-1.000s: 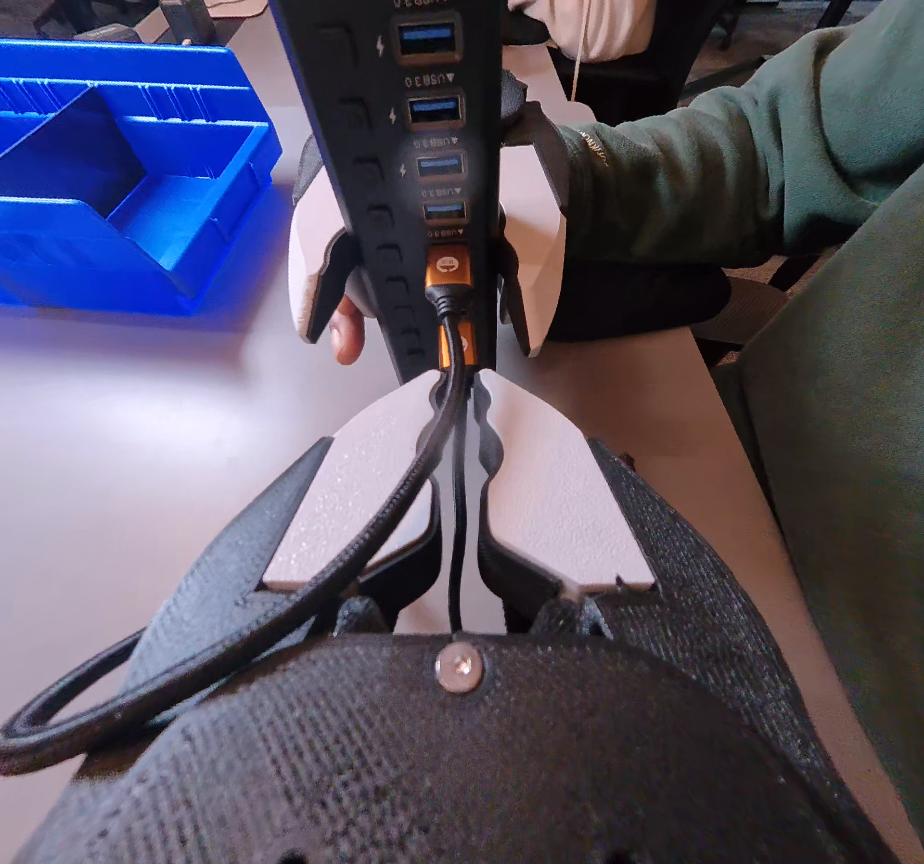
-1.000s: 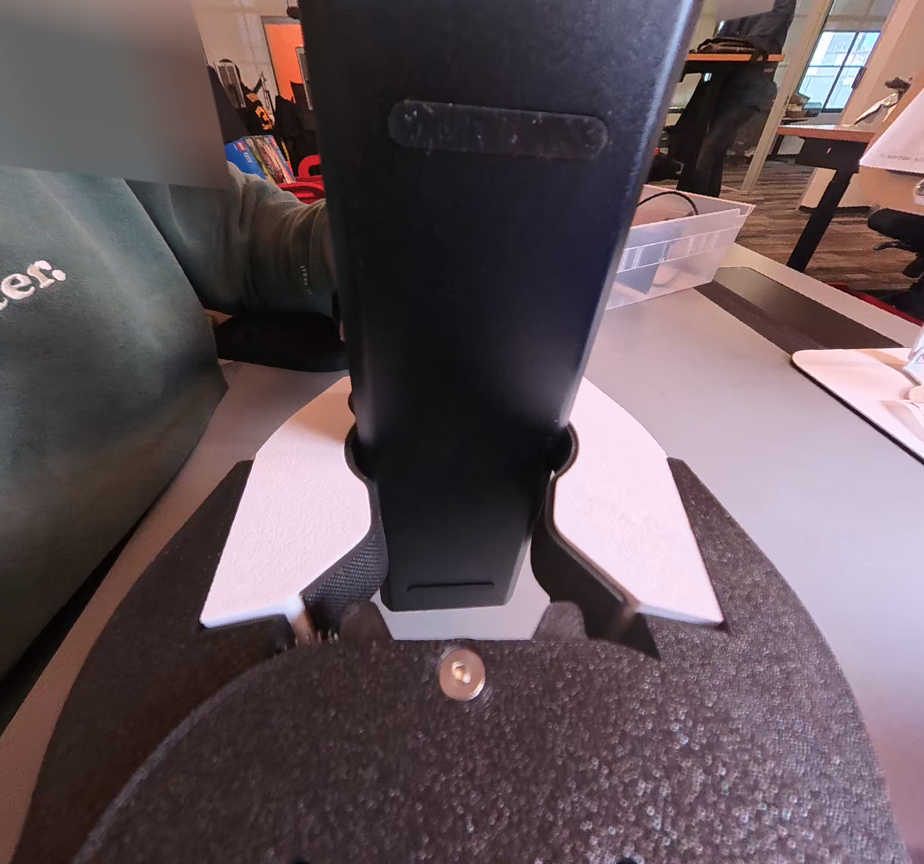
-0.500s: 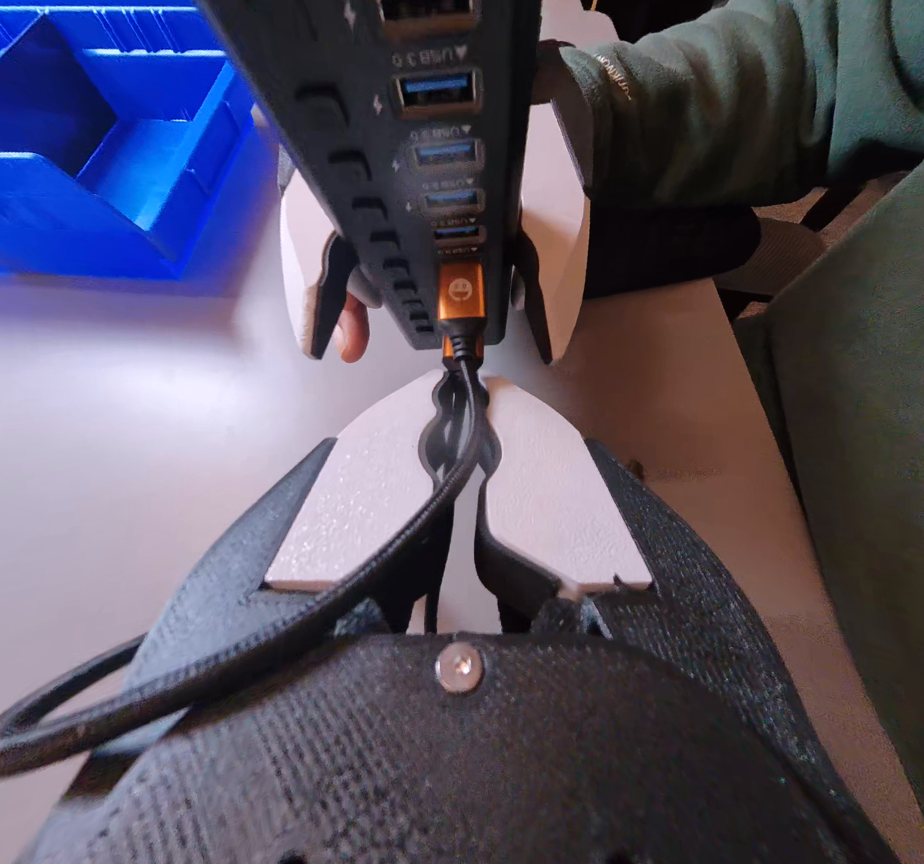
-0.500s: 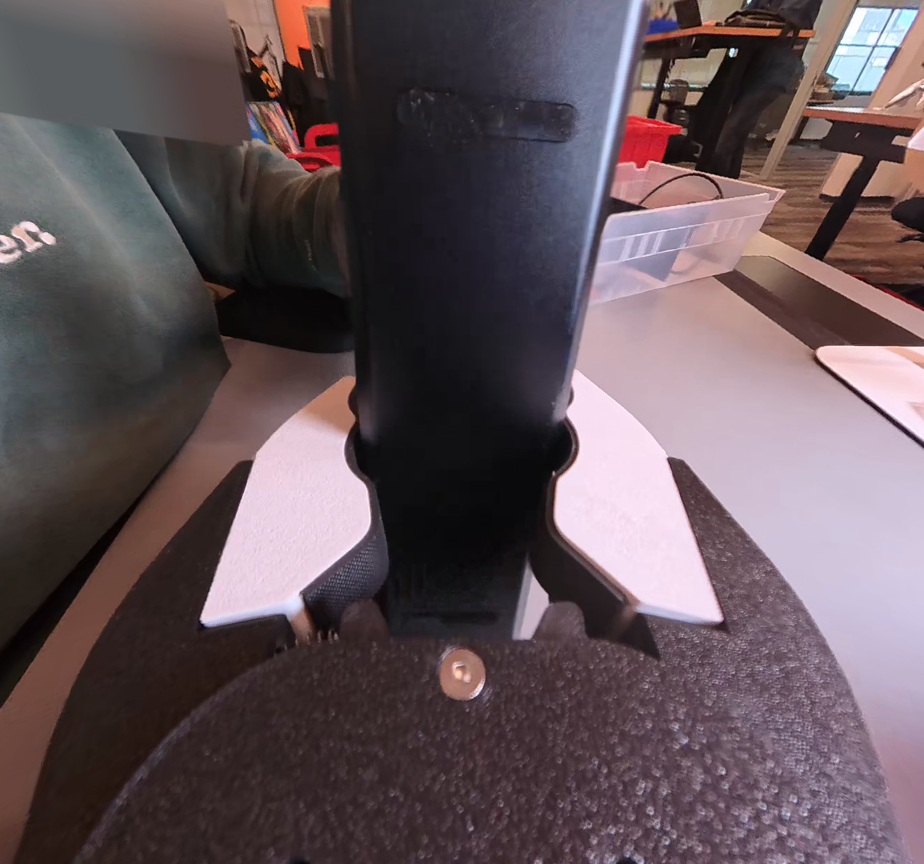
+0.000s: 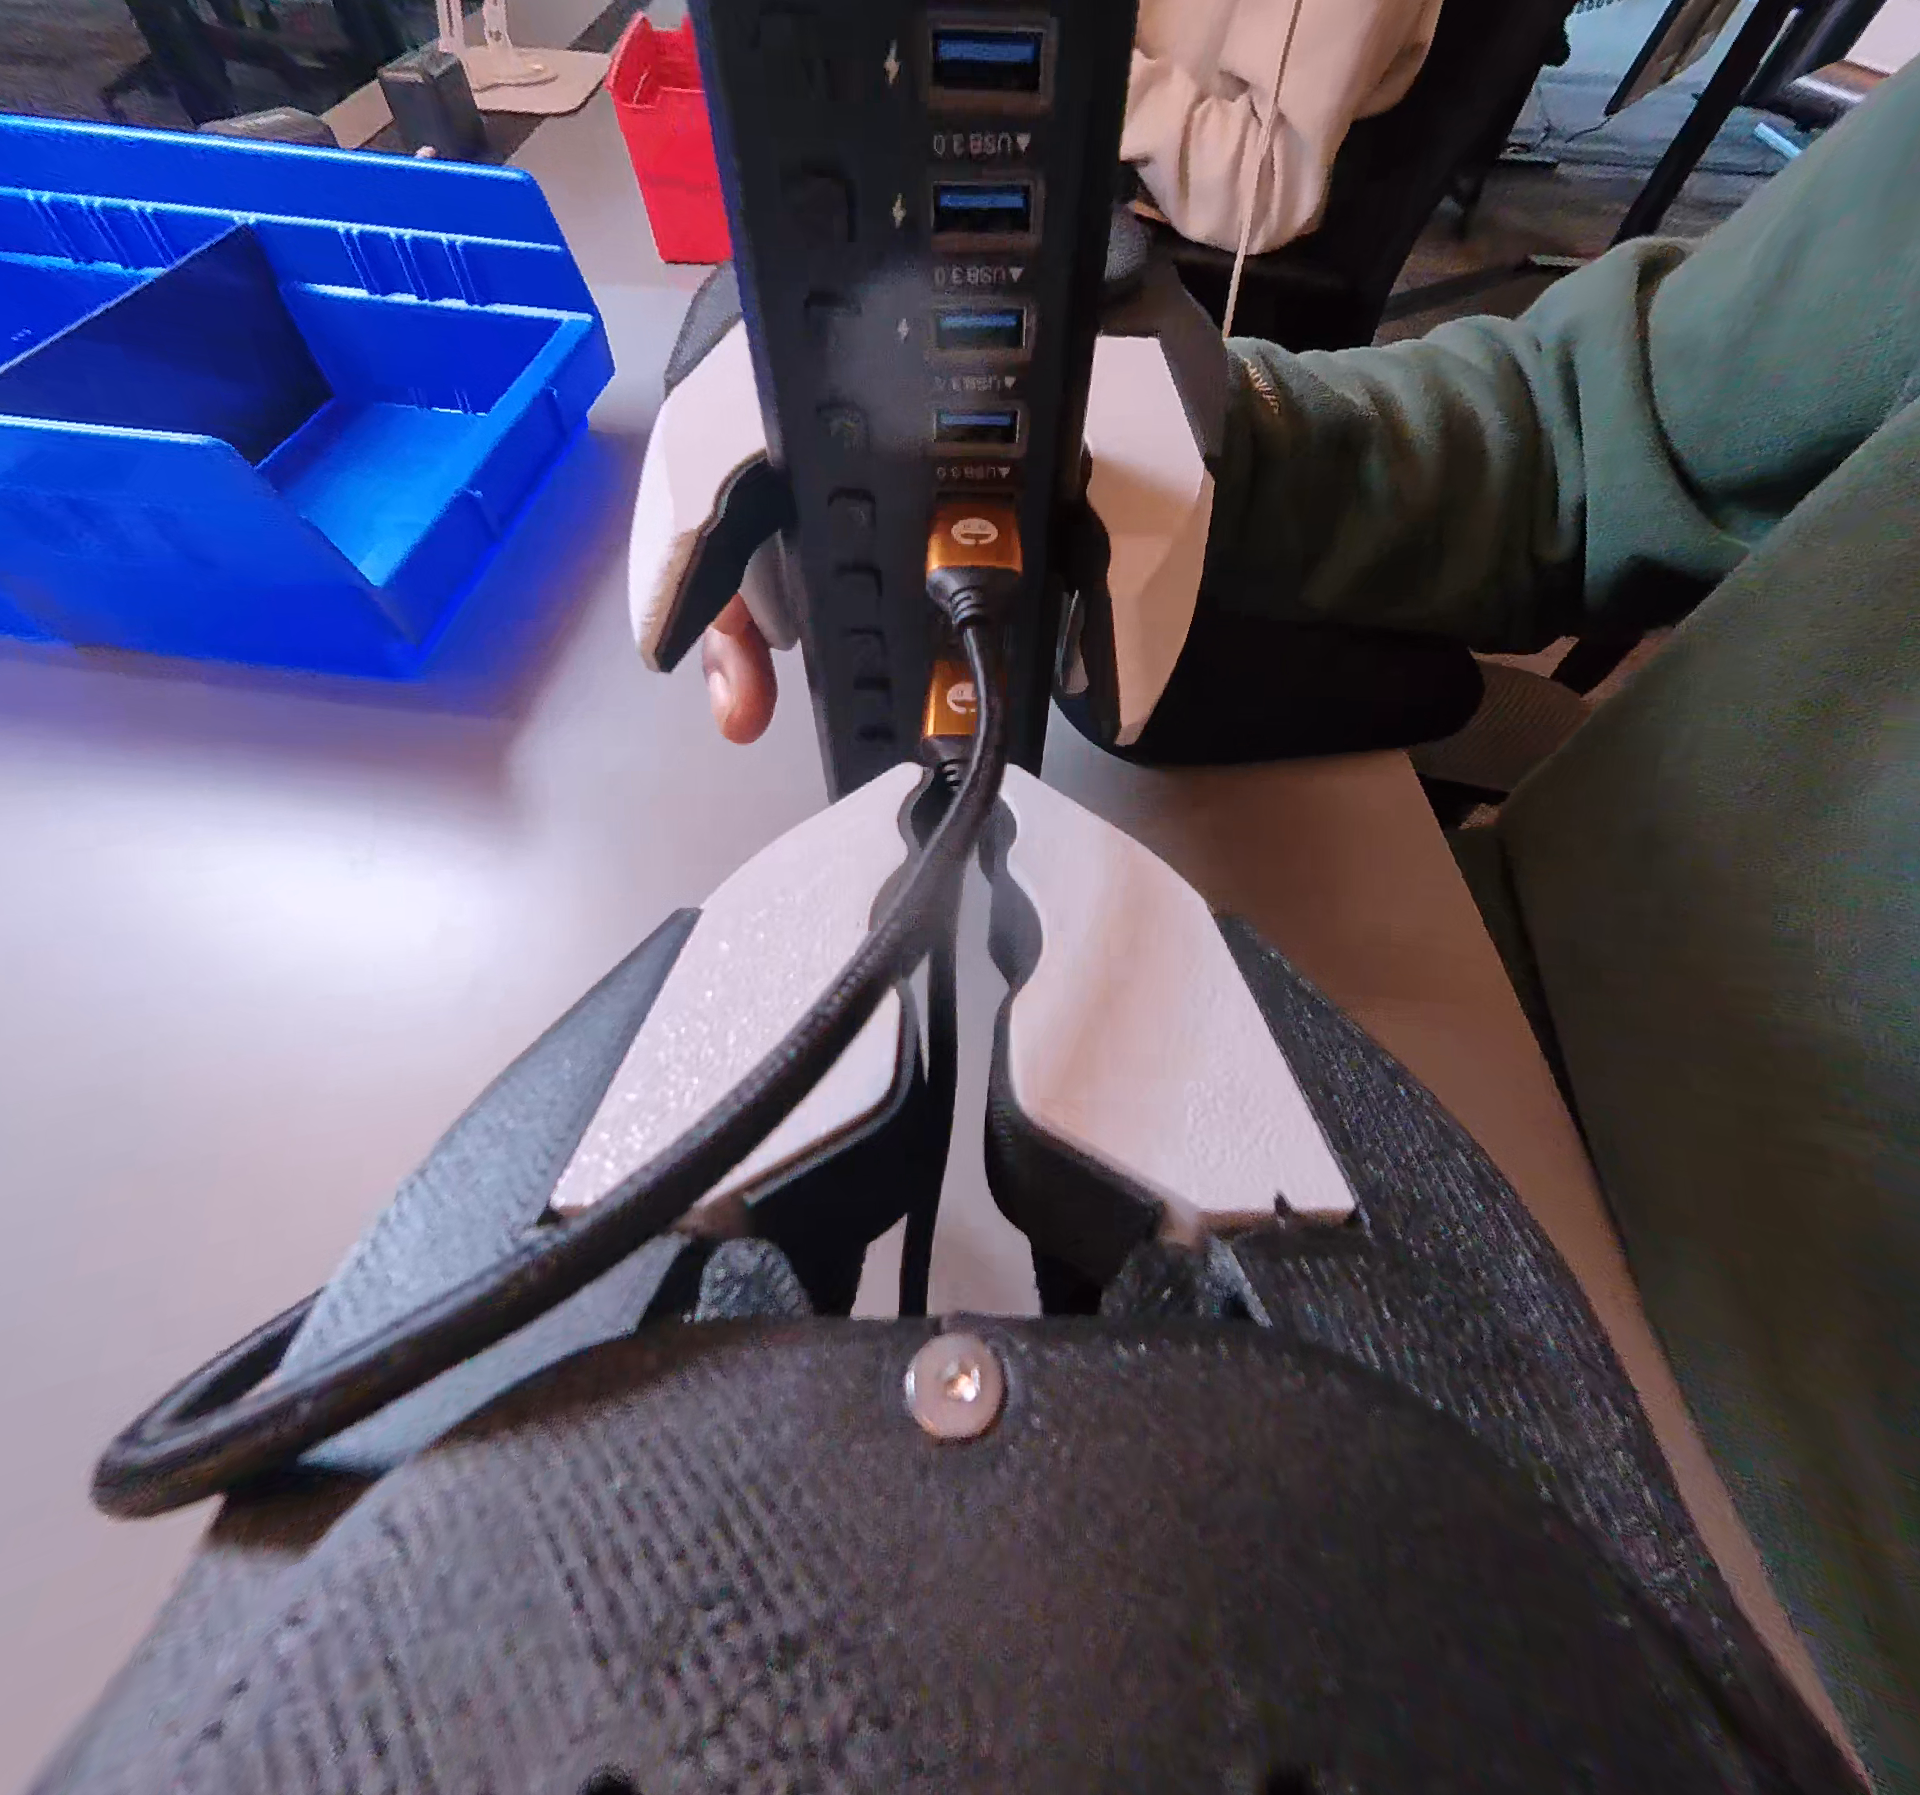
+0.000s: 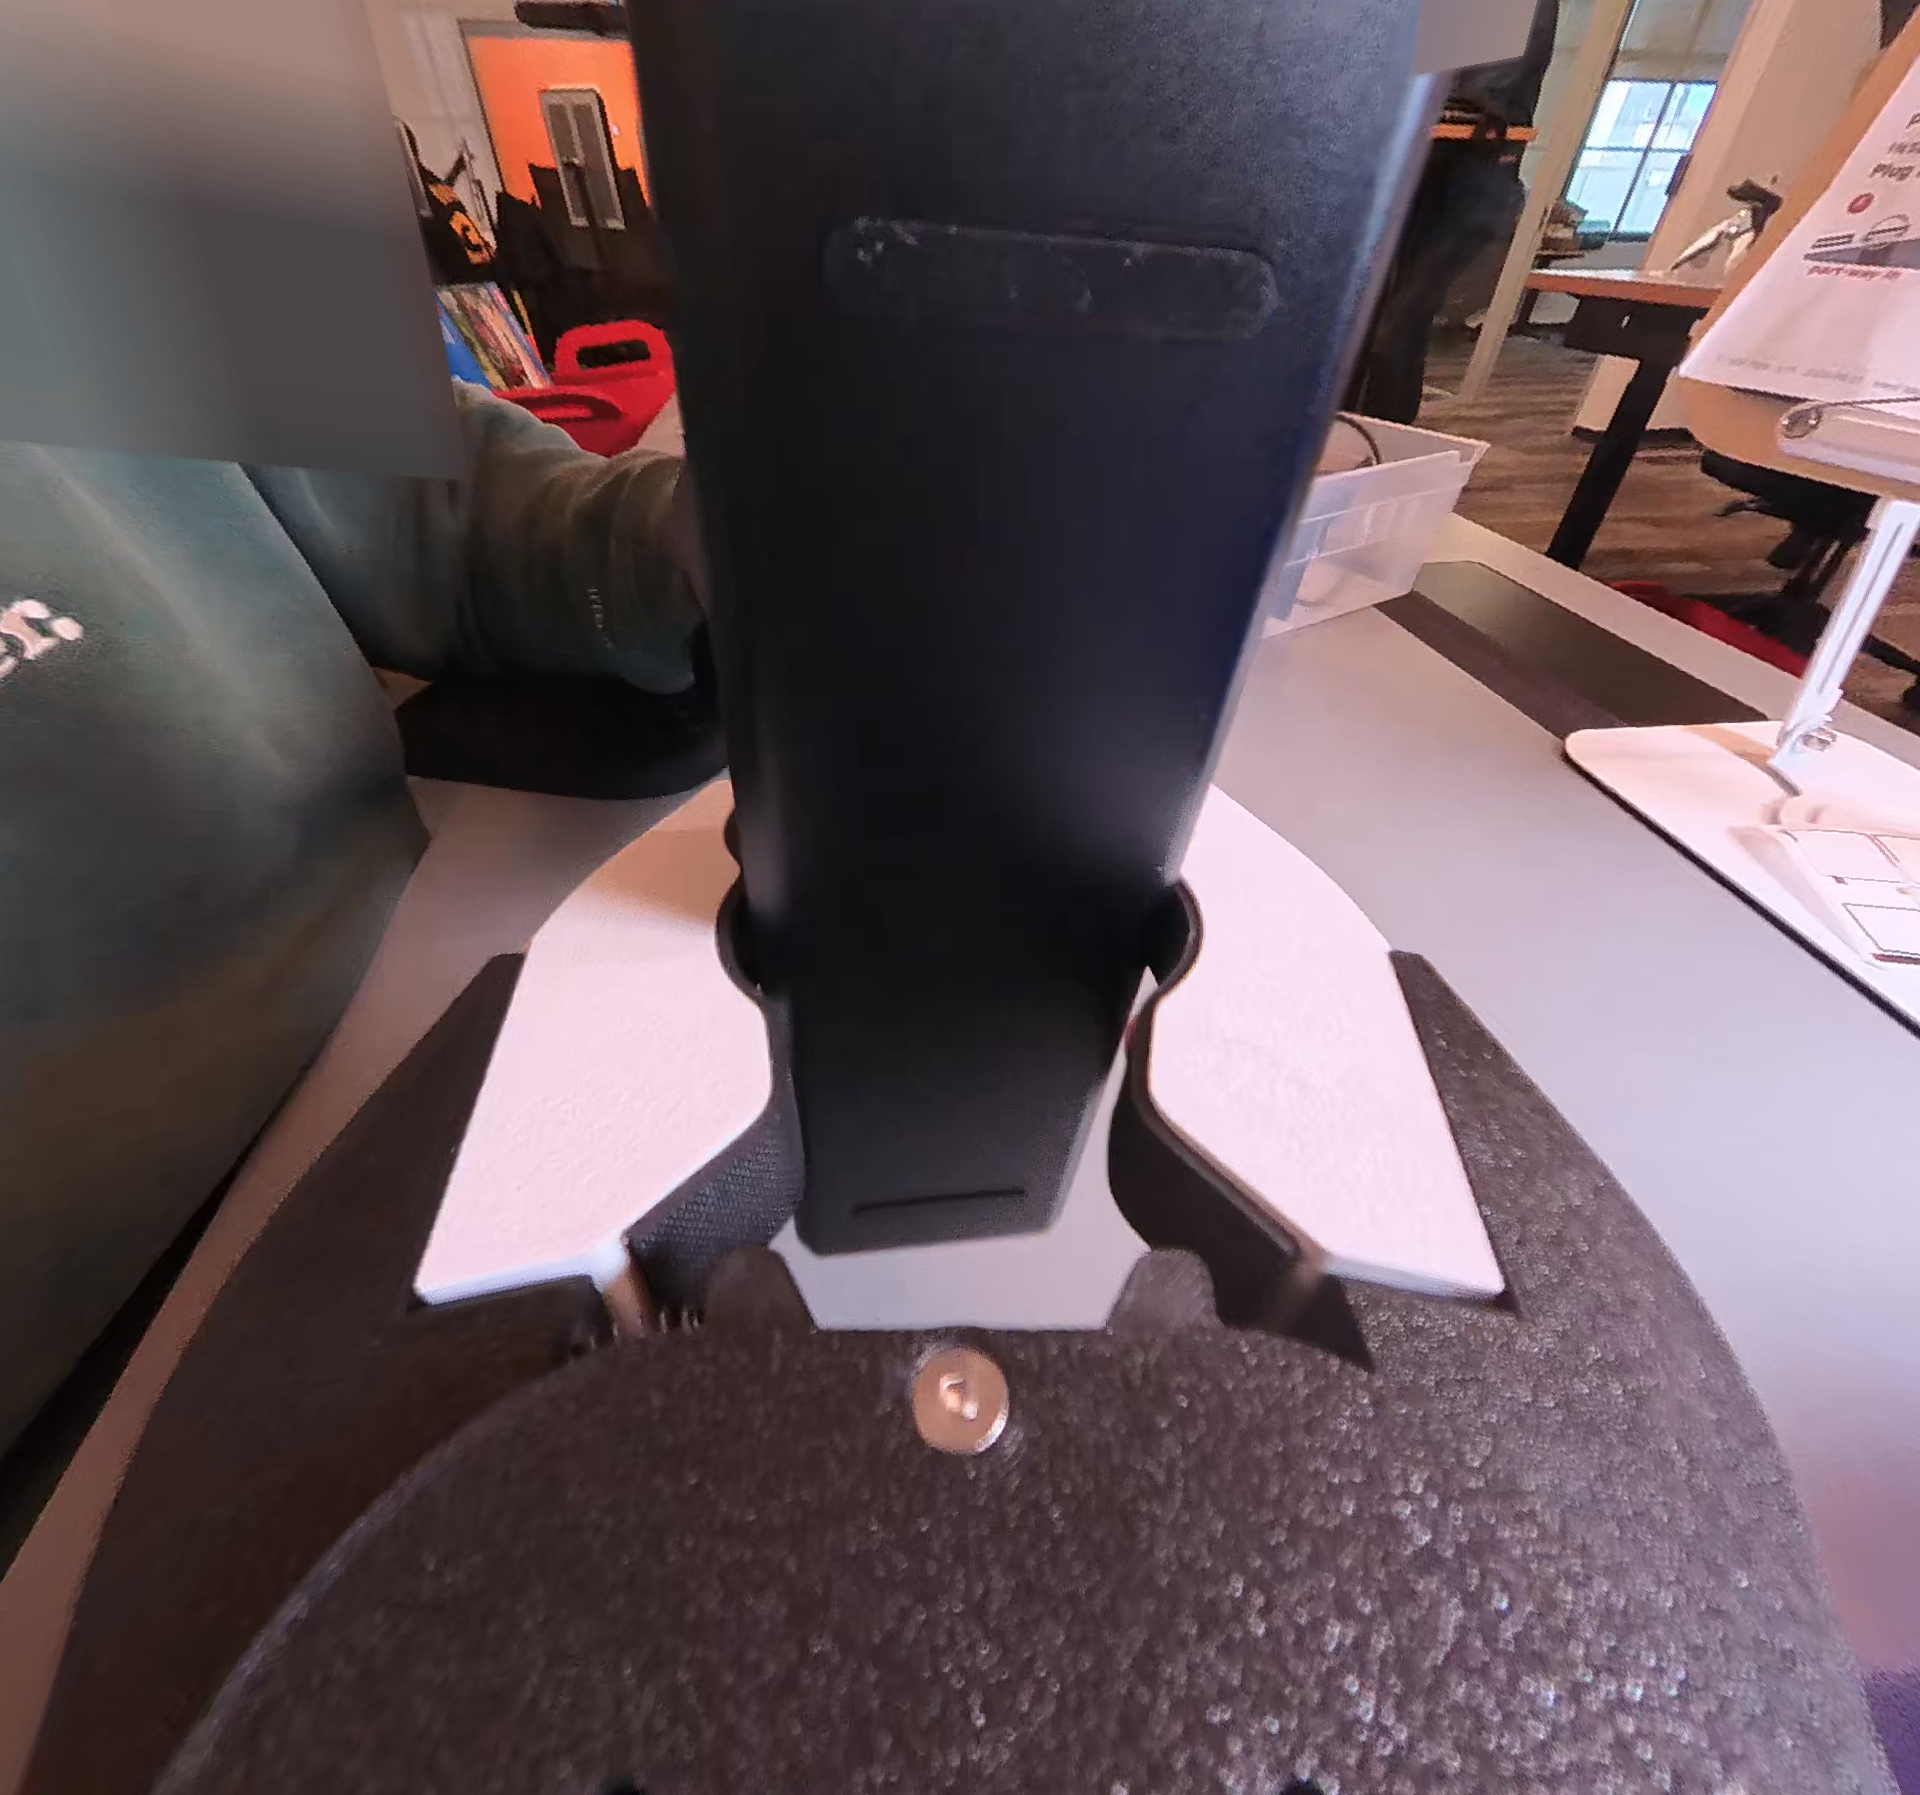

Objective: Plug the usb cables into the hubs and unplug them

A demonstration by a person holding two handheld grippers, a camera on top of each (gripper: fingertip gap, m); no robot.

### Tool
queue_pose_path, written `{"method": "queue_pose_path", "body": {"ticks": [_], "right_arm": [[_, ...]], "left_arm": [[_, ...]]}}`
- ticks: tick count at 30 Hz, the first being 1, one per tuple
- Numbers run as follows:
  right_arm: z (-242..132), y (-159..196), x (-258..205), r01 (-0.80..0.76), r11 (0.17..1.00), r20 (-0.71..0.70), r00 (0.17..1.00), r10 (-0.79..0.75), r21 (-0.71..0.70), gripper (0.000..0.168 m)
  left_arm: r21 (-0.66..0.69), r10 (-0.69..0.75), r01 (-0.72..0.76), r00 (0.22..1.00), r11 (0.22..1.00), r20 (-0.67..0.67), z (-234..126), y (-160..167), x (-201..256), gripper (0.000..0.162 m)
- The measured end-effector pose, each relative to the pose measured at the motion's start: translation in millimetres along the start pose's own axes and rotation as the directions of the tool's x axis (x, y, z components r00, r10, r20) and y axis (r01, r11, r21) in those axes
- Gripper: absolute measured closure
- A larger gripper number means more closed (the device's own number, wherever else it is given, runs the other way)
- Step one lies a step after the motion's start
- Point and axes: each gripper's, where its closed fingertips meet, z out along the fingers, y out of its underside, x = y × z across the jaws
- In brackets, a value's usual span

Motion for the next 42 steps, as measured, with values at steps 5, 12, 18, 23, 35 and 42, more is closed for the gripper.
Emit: {"method": "queue_pose_path", "body": {"ticks": [5, 12, 18, 23, 35, 42], "right_arm": [[-3.6, 10.8, 0.3, 0.002, 0.997, 0.005, 1.000, -0.002, -0.078, 0.093], [0.7, 23.3, -8.0, 0.026, 0.990, 0.055, 0.998, -0.019, -0.136, 0.095], [2.7, 11.7, -6.8, 0.005, 1.000, 0.051, 0.999, -0.004, -0.029, 0.096], [1.8, -0.6, -8.3, -0.009, 0.999, 0.058, 0.998, 0.006, 0.047, 0.095], [-4.1, -20.3, -2.5, -0.030, 0.991, 0.019, 0.999, 0.028, 0.131, 0.096], [-5.2, -10.3, 3.4, -0.012, 1.000, -0.036, 0.999, 0.012, 0.027, 0.093]], "left_arm": [[0.020, 0.007, -0.007, 1.000, 1.000, -0.009, -2.3, -3.1, 1.3, 0.155], [-0.010, 0.019, -0.019, 1.000, 1.000, -0.020, 3.0, 4.3, 5.2, 0.155], [0.012, -0.001, 0.001, 1.000, 1.000, -0.015, 2.4, 3.1, 4.2, 0.155], [0.022, -0.006, 0.006, 1.000, 1.000, -0.019, 4.9, 2.3, 6.2, 0.155], [0.121, -0.020, 0.018, 1.000, 0.993, 0.014, 2.2, -16.8, 3.0, 0.155], [0.137, -0.010, 0.006, 1.000, 0.990, 0.028, -6.6, -20.9, -0.3, 0.156]]}}
